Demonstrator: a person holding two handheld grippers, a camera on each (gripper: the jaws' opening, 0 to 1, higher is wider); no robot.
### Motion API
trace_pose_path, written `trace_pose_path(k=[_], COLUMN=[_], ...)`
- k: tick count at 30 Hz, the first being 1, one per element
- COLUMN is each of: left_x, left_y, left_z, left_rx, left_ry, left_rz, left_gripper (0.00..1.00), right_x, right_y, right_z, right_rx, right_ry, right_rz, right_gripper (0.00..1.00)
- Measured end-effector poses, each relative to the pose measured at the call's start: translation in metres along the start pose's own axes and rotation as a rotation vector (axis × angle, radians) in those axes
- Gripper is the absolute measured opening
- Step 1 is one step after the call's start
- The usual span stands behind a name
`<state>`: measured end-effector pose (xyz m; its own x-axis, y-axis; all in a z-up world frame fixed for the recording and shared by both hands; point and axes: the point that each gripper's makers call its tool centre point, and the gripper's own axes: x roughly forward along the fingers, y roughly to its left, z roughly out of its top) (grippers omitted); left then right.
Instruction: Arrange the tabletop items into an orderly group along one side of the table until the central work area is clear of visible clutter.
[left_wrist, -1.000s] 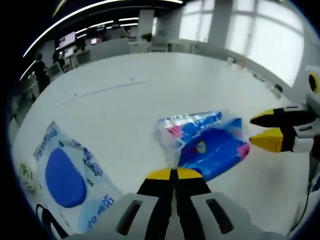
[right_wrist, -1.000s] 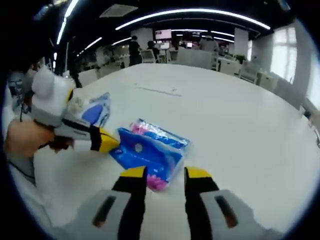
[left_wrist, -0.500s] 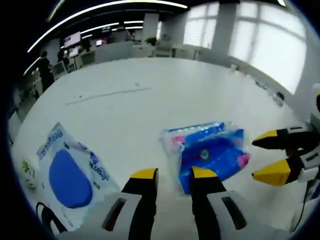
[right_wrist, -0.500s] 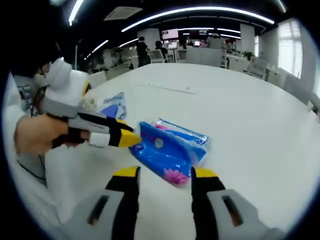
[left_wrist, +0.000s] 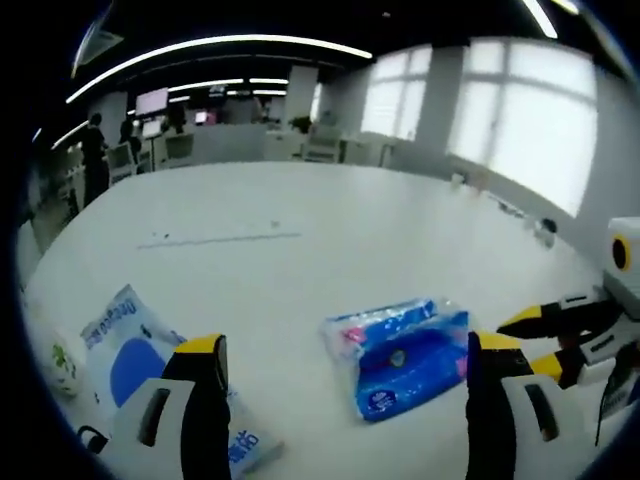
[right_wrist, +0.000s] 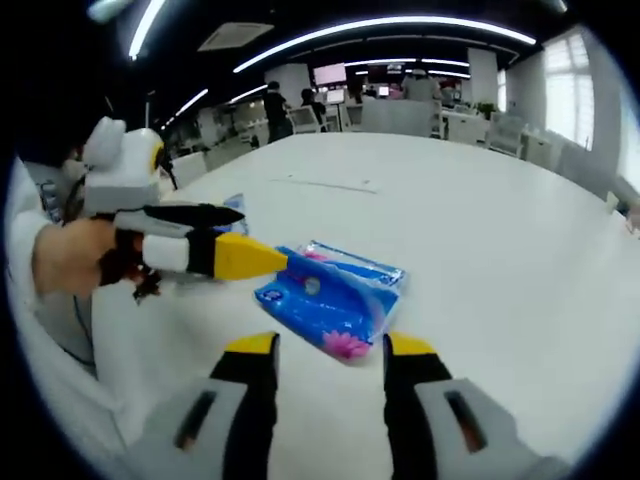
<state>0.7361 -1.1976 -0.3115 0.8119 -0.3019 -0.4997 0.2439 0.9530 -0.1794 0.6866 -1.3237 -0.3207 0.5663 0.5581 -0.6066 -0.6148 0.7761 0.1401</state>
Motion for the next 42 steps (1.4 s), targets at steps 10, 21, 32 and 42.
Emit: trace_pose_path(k=[10,21,32,42], left_x=[-0.016,-0.031,-0.042,-0.049], left_y=[0.007,0.022,0.037,0.045], left_z=[0.002,0.000,-0.002,-0.001], left_rx=[0.026,0.030,0.015,0.001], left_ry=[-0.004,0.002,-0.004,-0.009], left_rz=[0.017,0.045,0.071,0.079], left_gripper=[0.94,0.90,0.90,0.89], right_x=[-0.007,-0.010,-0.010,-0.007], right_y=[0.005,0.018,0.032,0.042], right_z=[0.005,0.007,0.008,0.008], right_rx=[0.019,0.015,0.004,-0.007], right_ry=[-0.028,-0.036,-0.033,-0.022], right_rz=[-0.002,0.013,0.025,0.043], right_gripper=[0.39,0.39,0.38,0.38])
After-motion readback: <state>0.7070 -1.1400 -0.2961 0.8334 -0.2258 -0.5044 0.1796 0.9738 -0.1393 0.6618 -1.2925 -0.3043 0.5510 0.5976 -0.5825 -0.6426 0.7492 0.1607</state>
